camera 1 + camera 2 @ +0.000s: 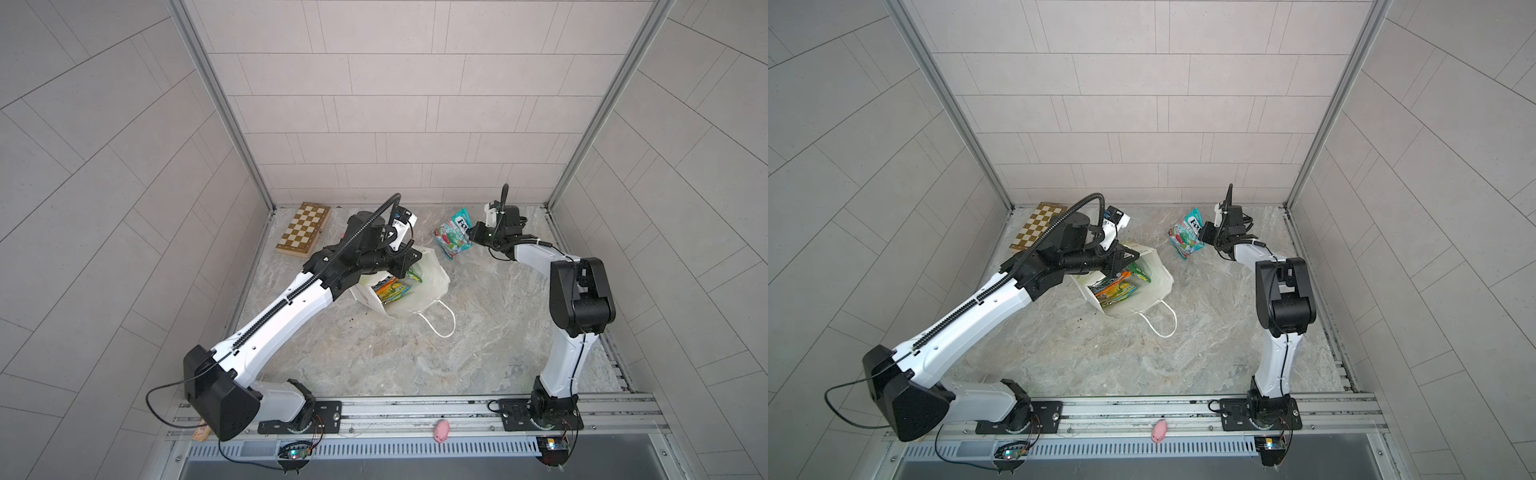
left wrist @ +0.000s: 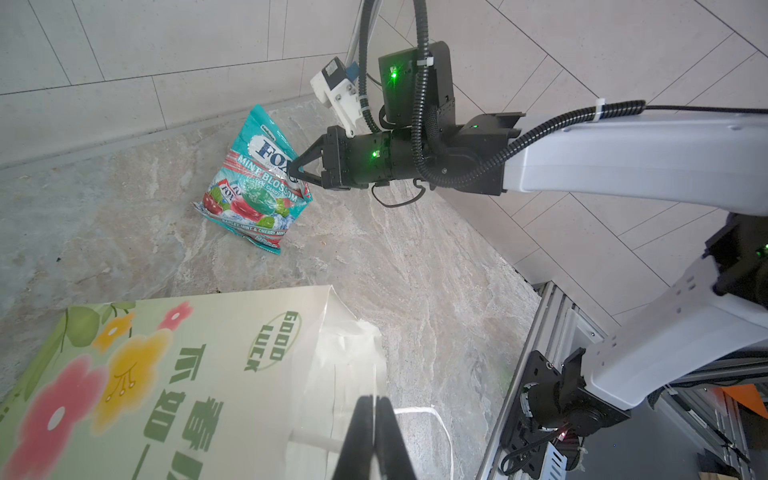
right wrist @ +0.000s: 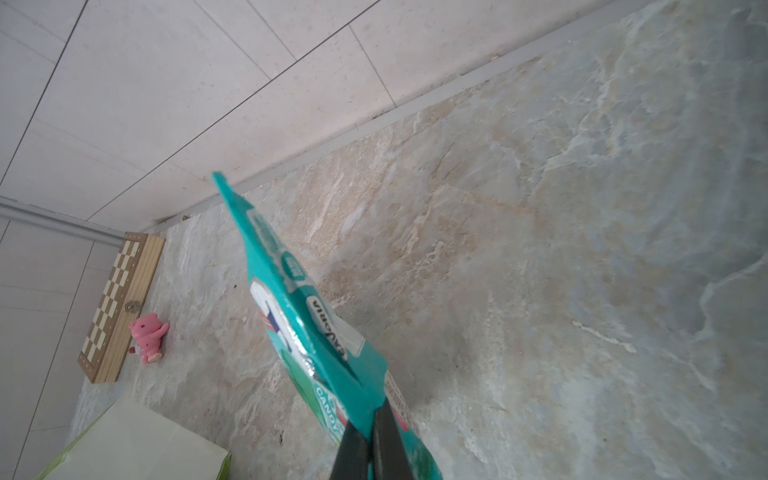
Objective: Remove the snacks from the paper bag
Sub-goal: 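Lower the teal packet onto the table beyond the bag and release it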
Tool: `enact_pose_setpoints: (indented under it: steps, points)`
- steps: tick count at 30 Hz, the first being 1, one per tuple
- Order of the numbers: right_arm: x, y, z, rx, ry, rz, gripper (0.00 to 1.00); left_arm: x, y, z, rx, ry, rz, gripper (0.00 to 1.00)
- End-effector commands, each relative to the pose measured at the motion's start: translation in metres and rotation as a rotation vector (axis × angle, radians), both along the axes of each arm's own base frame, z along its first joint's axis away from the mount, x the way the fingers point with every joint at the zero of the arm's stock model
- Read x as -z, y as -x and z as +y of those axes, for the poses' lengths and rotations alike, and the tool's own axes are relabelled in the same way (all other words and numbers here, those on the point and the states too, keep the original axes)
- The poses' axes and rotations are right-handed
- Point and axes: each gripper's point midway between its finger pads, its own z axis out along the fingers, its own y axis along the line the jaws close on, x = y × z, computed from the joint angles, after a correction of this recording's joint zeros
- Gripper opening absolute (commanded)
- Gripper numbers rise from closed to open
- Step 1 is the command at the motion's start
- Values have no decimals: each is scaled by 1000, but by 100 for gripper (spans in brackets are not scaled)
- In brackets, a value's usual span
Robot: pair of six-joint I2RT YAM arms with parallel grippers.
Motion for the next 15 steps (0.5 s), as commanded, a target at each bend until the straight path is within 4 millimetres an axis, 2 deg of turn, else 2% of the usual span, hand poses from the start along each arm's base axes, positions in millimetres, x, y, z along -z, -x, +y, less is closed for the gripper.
enact_pose_setpoints:
  steps: [1,8,11,15]
  points:
    - [3,-11,-8,34,-42,0,0,3,3,-3,19,-11,-4,0]
    - [25,-8,-17,51,-54,61,1,4,2,-3,19,-14,-3,0]
    - [31,-5,-18,54,-53,80,7,4,3,-4,20,-14,-2,0]
    - [33,-1,-22,70,-41,92,26,5,3,-4,20,-15,-2,0]
